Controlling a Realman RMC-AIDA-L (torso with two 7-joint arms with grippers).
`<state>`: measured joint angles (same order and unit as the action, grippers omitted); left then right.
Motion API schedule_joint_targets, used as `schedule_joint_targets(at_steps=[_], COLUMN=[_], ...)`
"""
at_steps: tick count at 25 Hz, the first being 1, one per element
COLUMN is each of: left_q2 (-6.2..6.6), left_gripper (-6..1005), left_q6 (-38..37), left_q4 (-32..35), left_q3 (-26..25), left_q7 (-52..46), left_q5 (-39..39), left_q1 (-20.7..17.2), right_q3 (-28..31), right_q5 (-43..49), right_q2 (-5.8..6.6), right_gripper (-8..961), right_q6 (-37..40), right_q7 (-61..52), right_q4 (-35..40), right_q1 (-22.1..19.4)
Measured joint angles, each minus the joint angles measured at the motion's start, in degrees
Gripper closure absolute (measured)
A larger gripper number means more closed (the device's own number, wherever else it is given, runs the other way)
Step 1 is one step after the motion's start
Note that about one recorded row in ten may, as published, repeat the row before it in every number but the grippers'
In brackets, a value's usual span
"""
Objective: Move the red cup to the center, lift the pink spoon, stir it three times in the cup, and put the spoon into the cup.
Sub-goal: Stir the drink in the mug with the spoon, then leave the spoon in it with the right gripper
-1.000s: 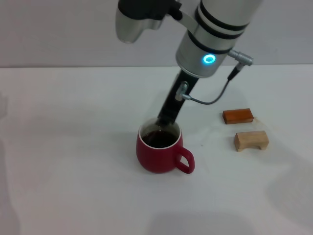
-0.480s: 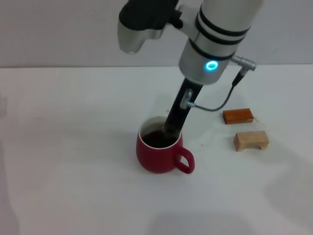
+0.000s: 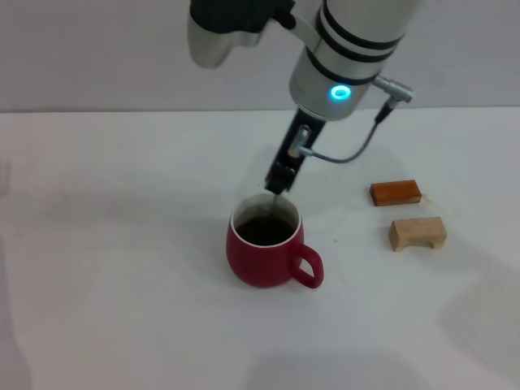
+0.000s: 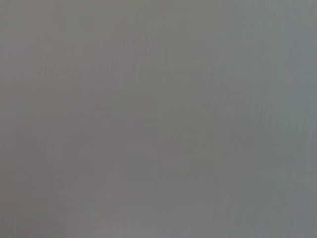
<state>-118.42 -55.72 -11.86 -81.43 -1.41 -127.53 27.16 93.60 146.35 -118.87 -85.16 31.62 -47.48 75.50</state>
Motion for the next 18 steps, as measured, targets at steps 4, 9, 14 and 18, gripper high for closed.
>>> schedule_joint_targets(at_steps=[4,9,14,18], left_q2=[-0.02,-0.05,-0.02,0.0], left_gripper=[154,154,154,154], left_q6=[-0.05,-0.32,-1.01,-1.42], left_q4=[0.0,0.0,0.0,0.0], left_q3=[0.0,-0.01,0.03,0.04], left_q7=[-0.01,-1.51,-2.3,-2.31], left_q5=[0.0,-0.16,-0.29,-0.31], left_q1=[-0.08,-0.45,-0.9,-1.16], right_q3=[-0.26,-1.78,-1.37,-1.44], right_q5=[-1.51,-6.58,-5.4,-5.38], right_q2=[-0.05,0.01,0.19,0.2], right_gripper=[804,803,803,803], right_q6=[-4.94,-3.78,1.45,1.81], right_q7=[0.14,0.48,-0.1,-0.15], right_q4=[-0.99,-3.65,-3.62,-3.91], right_q1=[-0.68,-1.63,-2.66,-3.93])
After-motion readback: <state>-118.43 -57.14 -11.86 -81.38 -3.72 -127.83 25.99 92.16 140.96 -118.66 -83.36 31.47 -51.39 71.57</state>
